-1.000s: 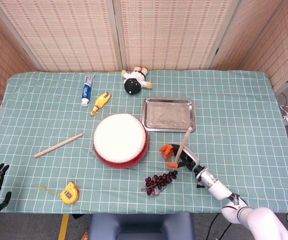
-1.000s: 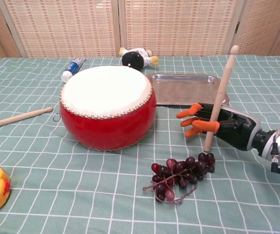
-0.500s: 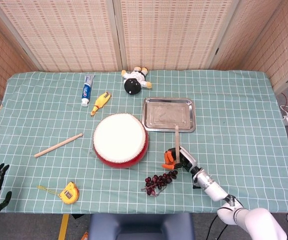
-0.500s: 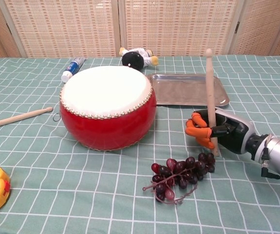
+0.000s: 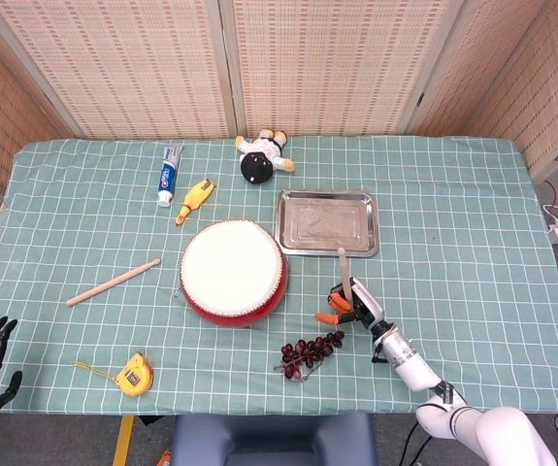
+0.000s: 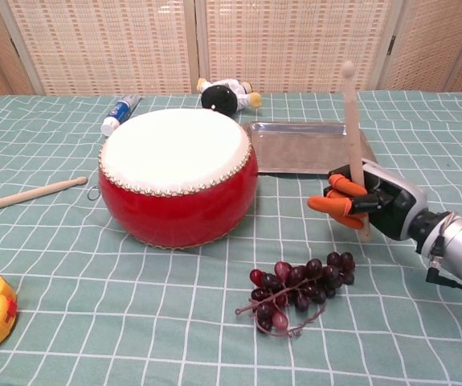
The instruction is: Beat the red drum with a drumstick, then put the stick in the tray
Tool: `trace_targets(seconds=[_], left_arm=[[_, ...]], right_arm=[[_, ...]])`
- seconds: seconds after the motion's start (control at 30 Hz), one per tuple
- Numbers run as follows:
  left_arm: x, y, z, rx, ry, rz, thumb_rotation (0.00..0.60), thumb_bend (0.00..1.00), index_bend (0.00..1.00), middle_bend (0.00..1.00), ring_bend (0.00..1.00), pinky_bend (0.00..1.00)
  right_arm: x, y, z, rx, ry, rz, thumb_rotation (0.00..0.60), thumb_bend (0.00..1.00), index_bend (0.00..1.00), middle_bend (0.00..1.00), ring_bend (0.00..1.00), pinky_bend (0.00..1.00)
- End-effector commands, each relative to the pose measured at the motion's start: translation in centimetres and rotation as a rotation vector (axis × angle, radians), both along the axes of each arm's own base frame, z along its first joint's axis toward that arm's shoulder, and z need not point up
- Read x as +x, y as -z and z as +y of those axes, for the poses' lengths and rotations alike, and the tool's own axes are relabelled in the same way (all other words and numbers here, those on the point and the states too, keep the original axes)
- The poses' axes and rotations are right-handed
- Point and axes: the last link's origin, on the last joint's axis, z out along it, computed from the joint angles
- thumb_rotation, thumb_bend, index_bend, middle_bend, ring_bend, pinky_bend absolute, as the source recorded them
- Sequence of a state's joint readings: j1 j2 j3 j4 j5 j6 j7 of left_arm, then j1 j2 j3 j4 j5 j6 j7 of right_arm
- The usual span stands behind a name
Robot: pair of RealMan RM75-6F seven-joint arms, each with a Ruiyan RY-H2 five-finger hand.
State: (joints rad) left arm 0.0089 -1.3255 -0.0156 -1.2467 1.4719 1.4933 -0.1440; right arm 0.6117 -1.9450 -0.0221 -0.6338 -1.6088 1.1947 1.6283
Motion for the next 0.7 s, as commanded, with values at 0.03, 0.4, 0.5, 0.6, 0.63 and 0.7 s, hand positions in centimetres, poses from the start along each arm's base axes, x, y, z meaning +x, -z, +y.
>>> trace_targets(seconds=[0.03, 0.4, 0.5, 0.6, 0.63, 0.7], left_arm=[[0.0, 0.0, 0.0, 0.0, 0.002, 0.001, 0.6, 0.37, 0.0, 0.0, 0.0, 0.0], [0.4, 0.0, 0.2, -0.004, 0.012, 0.005, 0.6, 0.37, 0.0, 0.0, 0.0, 0.0], [0.5, 0.0, 0.3, -0.005, 0.017, 0.004, 0.6, 0.37, 0.0, 0.0, 0.0, 0.0], [0.5, 0.0, 0.3, -0.006, 0.018, 0.002, 0.6, 0.37, 0.0, 0.0, 0.0, 0.0], [0.5, 0.0, 0.3, -0.006, 0.019, 0.001, 0.6, 0.37, 0.0, 0.0, 0.0, 0.0], [0.5, 0.0, 0.2, -0.004, 0.018, 0.001, 0.6, 0.37, 0.0, 0.0, 0.0, 0.0]], right_arm=[[0.1, -1.4, -0.4, -0.058, -0.039, 0.046, 0.6, 0.12, 1.0, 1.0, 1.0, 1.0], [4.2, -7.4, -4.6, -0.305, -0.245, 0.555, 0.6, 0.42, 1.0, 1.0, 1.0, 1.0], [6.2, -8.6, -6.0, -0.371, -0.286, 0.704, 0.6, 0.54, 1.0, 1.0, 1.0, 1.0], [8.2, -8.7, -7.1, -0.366, -0.3, 0.83, 0.6, 0.61, 1.0, 1.0, 1.0, 1.0], [9.0, -8.6, -7.6, -0.374, -0.311, 0.881, 0.6, 0.63, 1.0, 1.0, 1.0, 1.0], [10.0, -8.4, -8.2, -0.381, -0.331, 0.962, 0.6, 0.66, 1.0, 1.0, 1.0, 1.0]])
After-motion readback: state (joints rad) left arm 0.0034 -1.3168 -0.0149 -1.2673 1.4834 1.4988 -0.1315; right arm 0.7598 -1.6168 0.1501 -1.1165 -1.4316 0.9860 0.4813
